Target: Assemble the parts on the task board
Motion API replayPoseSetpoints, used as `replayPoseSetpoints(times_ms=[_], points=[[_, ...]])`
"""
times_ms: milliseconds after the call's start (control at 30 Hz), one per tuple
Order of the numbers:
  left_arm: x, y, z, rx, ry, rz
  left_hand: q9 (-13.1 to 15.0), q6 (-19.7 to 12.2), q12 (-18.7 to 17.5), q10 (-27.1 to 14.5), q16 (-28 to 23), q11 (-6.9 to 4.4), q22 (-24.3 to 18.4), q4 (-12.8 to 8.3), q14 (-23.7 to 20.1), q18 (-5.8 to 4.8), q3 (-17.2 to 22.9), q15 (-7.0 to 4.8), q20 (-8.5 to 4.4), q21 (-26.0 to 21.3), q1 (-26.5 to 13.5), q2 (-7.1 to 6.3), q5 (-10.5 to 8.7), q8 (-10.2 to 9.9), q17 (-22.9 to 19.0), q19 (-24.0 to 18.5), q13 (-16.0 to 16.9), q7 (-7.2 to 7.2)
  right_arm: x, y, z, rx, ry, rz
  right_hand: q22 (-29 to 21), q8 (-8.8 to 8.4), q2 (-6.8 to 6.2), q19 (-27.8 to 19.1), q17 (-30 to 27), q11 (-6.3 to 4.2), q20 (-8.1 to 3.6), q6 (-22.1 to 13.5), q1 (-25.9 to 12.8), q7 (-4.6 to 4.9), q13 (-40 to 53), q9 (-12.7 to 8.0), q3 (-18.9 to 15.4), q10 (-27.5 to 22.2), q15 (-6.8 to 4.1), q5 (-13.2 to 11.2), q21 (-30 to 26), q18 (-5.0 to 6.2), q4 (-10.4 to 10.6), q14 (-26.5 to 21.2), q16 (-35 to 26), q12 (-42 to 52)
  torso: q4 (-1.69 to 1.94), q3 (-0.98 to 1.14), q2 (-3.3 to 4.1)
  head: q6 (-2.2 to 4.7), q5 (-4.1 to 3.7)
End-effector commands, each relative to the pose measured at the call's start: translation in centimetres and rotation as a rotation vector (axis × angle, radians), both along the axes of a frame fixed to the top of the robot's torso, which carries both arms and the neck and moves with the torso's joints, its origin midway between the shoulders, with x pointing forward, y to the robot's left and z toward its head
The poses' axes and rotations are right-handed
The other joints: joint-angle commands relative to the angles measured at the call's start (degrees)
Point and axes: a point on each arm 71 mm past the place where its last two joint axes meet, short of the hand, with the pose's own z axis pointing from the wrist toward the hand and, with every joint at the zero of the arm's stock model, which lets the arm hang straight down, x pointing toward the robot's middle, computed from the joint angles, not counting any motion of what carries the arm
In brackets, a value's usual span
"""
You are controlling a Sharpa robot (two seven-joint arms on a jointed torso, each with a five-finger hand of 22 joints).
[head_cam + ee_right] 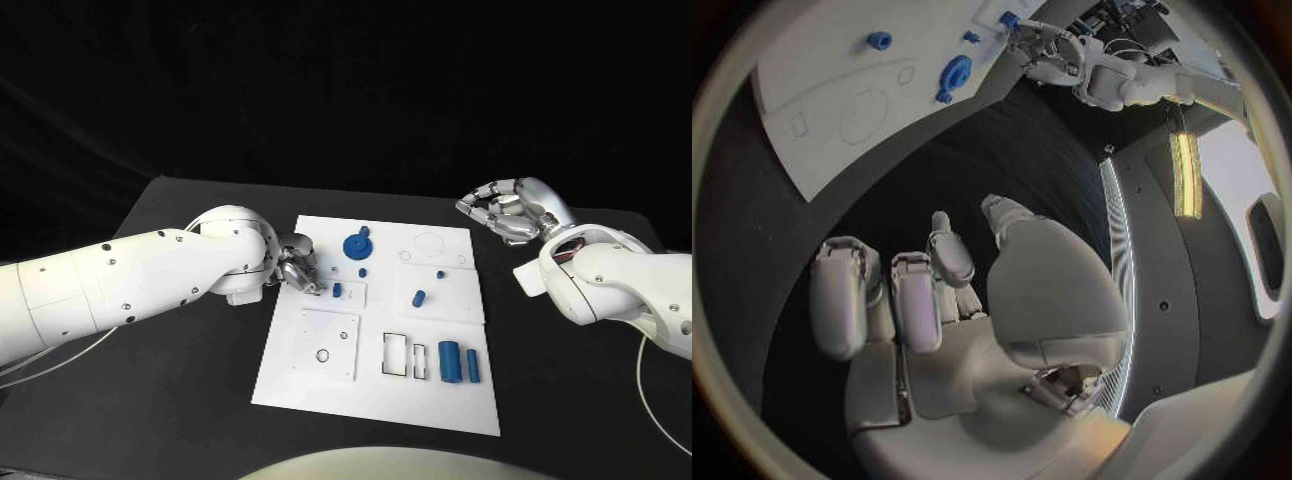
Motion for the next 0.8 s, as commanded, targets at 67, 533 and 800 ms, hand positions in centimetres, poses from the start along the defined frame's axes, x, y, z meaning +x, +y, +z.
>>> replayPoseSetpoints(times_ms=[67,533,800], points=[[-0.02,-0.09,-0.16,-0.004,0.010,0.003,0.0,0.1,0.2,0.0,-0.1,-0.13,4.8,-3.0,5.6,-0.12,2.6,-0.40,-0.25,0.0,-1.1,-0.04,0.02,-0.4,13.9,0.0,0.0,-0.39,-0.05,0.11,-0.03,-0.006,0.000,0.013,7.1,0.24,0.40,-0.3,4.7,-0.01,0.13,-0.4,0.0,0.05,0.0,0.0,-0.3,-0.2,-0.47,0.4,-0.3,0.53,0.0,3.7,-0.2,-0.2,0.01,-0.05,0.01,0.00,-0.03],[0.19,0.16,-0.16,-0.013,0.004,0.025,-0.3,1.1,0.5,0.0,-0.1,-0.14,5.1,-1.2,5.7,-0.19,-2.9,-0.43,-0.31,0.1,-7.8,1.06,0.10,-1.3,14.1,0.3,0.0,-0.43,-0.05,0.05,-0.02,-0.007,-0.001,0.012,7.1,0.24,0.42,-0.4,4.6,-0.01,0.13,-0.5,0.0,0.06,-0.1,0.0,-0.4,-0.3,-0.48,0.4,-0.4,0.55,0.0,3.7,-0.3,-0.3,0.05,-0.08,0.00,0.06,-0.08],[0.24,0.24,-0.16,-0.016,0.002,0.031,-0.4,1.4,0.5,0.0,0.0,-0.13,5.1,-1.2,5.7,-0.20,-5.3,-0.42,-0.31,0.1,-10.0,1.55,0.13,-1.7,14.1,0.3,-0.1,-0.43,-0.04,0.02,-0.02,-0.007,-0.001,0.011,7.1,0.24,0.42,-0.4,4.6,-0.01,0.13,-0.5,0.0,0.06,-0.1,0.0,-0.4,-0.3,-0.48,0.4,-0.4,0.55,0.0,3.7,-0.3,-0.3,0.02,-0.10,0.00,0.06,-0.07]])
